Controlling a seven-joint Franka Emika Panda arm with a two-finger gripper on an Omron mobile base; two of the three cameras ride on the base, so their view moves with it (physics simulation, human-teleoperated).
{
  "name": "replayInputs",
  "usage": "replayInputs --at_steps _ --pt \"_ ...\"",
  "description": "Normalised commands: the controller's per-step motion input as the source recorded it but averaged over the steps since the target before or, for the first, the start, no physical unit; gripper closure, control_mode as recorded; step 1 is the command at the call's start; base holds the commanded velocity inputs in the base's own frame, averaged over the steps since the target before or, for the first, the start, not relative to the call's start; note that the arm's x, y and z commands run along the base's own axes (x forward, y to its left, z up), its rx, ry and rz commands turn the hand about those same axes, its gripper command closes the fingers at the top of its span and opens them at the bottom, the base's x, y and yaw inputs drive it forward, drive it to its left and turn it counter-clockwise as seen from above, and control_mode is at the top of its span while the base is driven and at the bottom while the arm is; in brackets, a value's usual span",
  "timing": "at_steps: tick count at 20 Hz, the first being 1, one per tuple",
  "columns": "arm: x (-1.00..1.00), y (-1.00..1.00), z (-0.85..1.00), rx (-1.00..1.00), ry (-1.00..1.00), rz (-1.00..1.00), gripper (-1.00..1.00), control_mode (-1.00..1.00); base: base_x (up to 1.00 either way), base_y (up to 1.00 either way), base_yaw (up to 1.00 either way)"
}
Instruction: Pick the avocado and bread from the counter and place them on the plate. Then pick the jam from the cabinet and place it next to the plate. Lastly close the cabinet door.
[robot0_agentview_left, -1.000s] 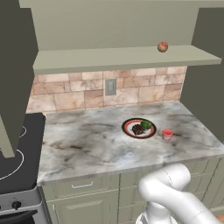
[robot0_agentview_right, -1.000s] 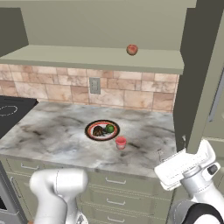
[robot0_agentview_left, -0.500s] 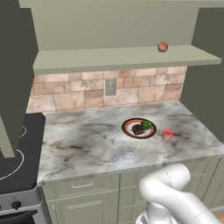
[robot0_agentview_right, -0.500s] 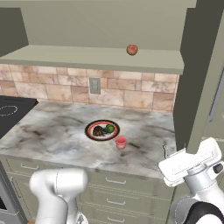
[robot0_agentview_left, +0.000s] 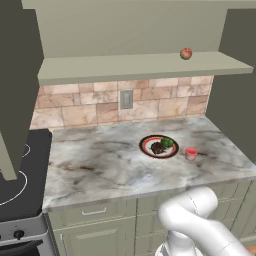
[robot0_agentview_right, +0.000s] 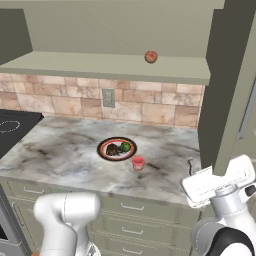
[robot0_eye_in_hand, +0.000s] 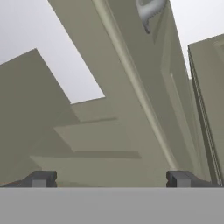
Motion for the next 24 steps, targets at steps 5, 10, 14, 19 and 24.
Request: replayInputs --at_steps 5,10,14,19,24 --pt "0.00 0.00 0.15 0.08 0.00 0.00 -1.00 -1.00 0.00 0.00 0.00" --pt "0.00 -0.01 0.13 0.07 0.00 0.00 -1.00 -1.00 0.00 0.00 0.00" --pt "0.00 0.00 0.16 0.06 0.00 0.00 -1.00 -1.00 0.00 0.00 0.00" --pt "0.00 0.00 0.22 0.05 -0.01 0.00 -1.00 -1.00 0.00 0.00 0.00" --pt "0.00 0.00 0.29 0.01 -0.02 0.00 -1.00 -1.00 0.00 0.00 0.00"
